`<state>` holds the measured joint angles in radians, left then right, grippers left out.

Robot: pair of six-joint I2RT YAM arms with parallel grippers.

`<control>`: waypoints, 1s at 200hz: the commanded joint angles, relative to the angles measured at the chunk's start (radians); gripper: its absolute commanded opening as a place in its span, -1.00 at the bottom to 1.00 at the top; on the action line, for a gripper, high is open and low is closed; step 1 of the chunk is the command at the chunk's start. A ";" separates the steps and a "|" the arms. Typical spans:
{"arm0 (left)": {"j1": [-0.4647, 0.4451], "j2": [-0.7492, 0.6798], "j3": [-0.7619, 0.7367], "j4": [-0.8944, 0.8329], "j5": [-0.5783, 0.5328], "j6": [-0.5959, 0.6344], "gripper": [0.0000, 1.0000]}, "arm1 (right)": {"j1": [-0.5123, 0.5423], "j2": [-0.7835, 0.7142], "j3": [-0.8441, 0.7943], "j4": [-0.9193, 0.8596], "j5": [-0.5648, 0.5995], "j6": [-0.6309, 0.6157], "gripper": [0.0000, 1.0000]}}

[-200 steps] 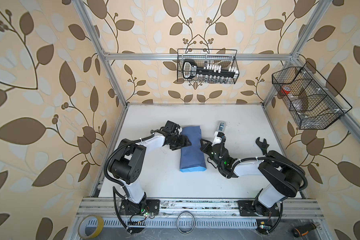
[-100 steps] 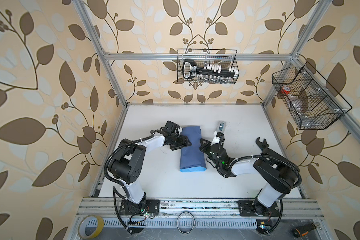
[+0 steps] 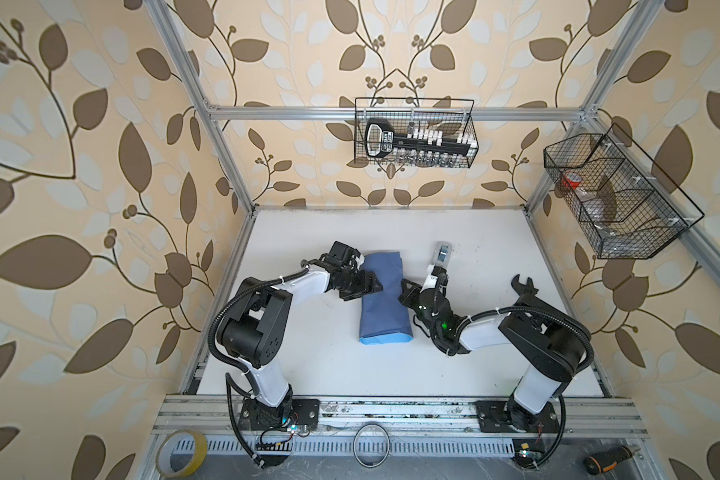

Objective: Wrap the gift box in paper

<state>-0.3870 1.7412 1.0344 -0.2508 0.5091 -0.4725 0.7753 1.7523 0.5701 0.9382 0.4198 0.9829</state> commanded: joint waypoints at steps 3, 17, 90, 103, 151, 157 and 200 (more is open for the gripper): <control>-0.007 0.075 -0.051 -0.108 -0.153 0.031 0.53 | 0.005 0.022 -0.017 0.039 0.028 -0.016 -1.00; -0.007 0.075 -0.052 -0.109 -0.154 0.031 0.53 | 0.005 0.028 -0.021 0.050 0.025 -0.015 -1.00; -0.008 0.079 -0.052 -0.108 -0.155 0.030 0.53 | 0.004 0.036 -0.037 0.068 0.019 -0.020 -0.97; -0.007 0.079 -0.053 -0.108 -0.153 0.030 0.53 | 0.001 0.040 -0.037 0.067 0.008 -0.017 -0.90; -0.007 0.083 -0.050 -0.107 -0.154 0.030 0.53 | -0.013 0.048 -0.036 0.064 -0.012 -0.013 -0.60; -0.007 0.082 -0.051 -0.107 -0.154 0.030 0.53 | -0.014 0.049 -0.035 0.059 -0.016 -0.012 -0.57; -0.007 0.084 -0.051 -0.107 -0.155 0.029 0.53 | -0.047 0.036 -0.046 0.057 -0.042 -0.006 -0.31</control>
<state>-0.3870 1.7428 1.0344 -0.2504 0.5106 -0.4717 0.7486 1.7836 0.5472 0.9813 0.3920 0.9688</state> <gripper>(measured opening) 0.766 0.302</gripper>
